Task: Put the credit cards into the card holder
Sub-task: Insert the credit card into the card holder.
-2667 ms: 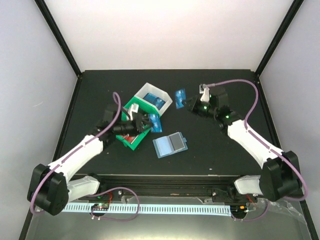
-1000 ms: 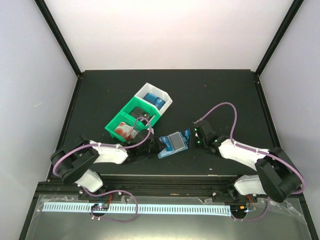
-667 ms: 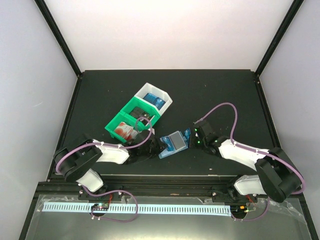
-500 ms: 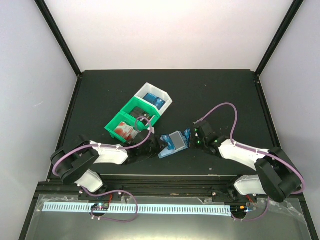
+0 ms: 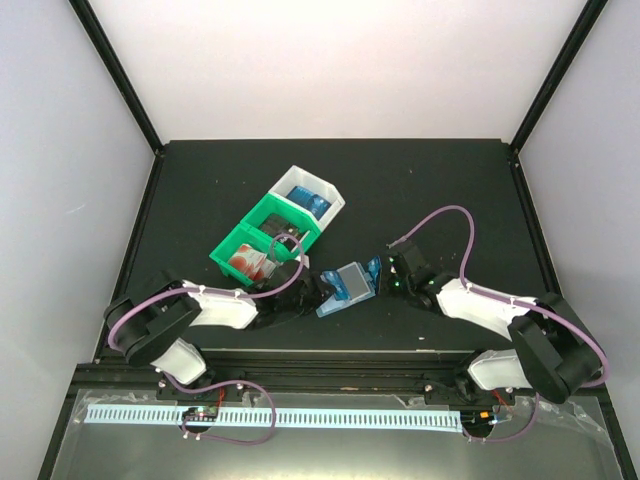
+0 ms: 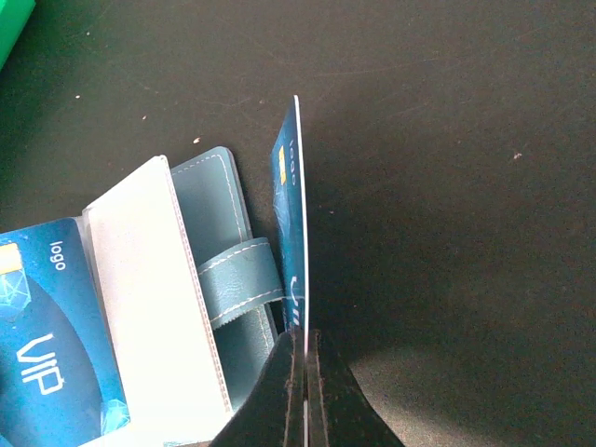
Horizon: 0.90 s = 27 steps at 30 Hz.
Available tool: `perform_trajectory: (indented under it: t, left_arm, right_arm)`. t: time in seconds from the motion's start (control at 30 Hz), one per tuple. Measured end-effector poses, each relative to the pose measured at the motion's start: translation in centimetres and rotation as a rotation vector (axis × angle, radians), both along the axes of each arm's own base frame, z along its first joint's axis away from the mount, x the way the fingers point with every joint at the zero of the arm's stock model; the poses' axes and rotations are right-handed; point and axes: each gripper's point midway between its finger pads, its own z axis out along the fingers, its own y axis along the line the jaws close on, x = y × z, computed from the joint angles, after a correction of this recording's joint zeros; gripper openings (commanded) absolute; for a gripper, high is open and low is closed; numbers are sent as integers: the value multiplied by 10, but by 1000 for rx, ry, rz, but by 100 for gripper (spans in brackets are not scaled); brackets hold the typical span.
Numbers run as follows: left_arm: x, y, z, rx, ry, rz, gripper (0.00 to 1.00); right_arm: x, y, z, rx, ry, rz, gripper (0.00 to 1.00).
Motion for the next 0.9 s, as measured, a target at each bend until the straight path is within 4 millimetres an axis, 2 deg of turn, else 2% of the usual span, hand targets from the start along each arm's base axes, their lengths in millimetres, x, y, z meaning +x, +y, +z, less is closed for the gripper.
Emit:
perform_trajectory:
  t: [0.27, 0.9]
  left_arm:
    - [-1, 1, -13, 25, 22, 0, 2]
    - [-1, -9, -16, -2, 43, 2, 2]
  right_arm:
    - [1, 1, -1, 2, -2, -1, 1]
    - [3, 3, -3, 14, 5, -14, 1]
